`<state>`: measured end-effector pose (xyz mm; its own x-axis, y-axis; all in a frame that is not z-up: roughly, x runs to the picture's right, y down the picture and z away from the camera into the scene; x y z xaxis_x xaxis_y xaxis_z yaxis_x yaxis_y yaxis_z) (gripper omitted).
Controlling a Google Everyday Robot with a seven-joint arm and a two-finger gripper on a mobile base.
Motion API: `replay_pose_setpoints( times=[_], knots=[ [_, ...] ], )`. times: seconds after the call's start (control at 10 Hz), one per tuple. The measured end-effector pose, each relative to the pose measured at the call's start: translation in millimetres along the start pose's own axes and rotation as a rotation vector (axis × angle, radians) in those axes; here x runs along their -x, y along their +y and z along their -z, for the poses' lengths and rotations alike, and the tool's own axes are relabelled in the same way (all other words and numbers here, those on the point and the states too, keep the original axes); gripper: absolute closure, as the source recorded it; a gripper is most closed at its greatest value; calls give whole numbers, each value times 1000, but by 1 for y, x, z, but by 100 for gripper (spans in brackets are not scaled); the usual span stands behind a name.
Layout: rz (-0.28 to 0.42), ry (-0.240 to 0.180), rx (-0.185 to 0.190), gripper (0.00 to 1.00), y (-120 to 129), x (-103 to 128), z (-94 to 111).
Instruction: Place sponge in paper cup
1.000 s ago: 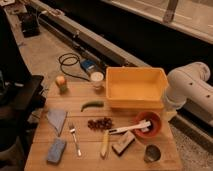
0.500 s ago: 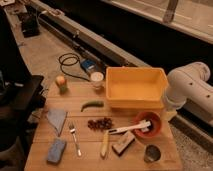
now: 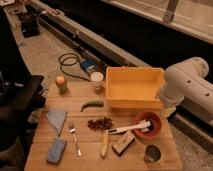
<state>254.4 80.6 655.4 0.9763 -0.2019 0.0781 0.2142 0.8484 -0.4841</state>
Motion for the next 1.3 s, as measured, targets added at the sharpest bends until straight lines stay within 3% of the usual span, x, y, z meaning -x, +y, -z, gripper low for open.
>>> replay_pose_setpoints(
  times=[0.2,0.3,0.5,0.6,0.9,1.1,1.3],
  knots=[
    [174,-26,-25,35,-9,46,12],
    [287,-66,-49,35,-13,78,18],
    [430,-121,-85,35,-12,114,27],
    [462,-132,-92,35,-12,122,29],
    [456,-132,-82,35,-10,118,29],
    [462,-97,-5,35,-7,95,23],
    [524,-88,19,35,-12,82,16]
  ],
)
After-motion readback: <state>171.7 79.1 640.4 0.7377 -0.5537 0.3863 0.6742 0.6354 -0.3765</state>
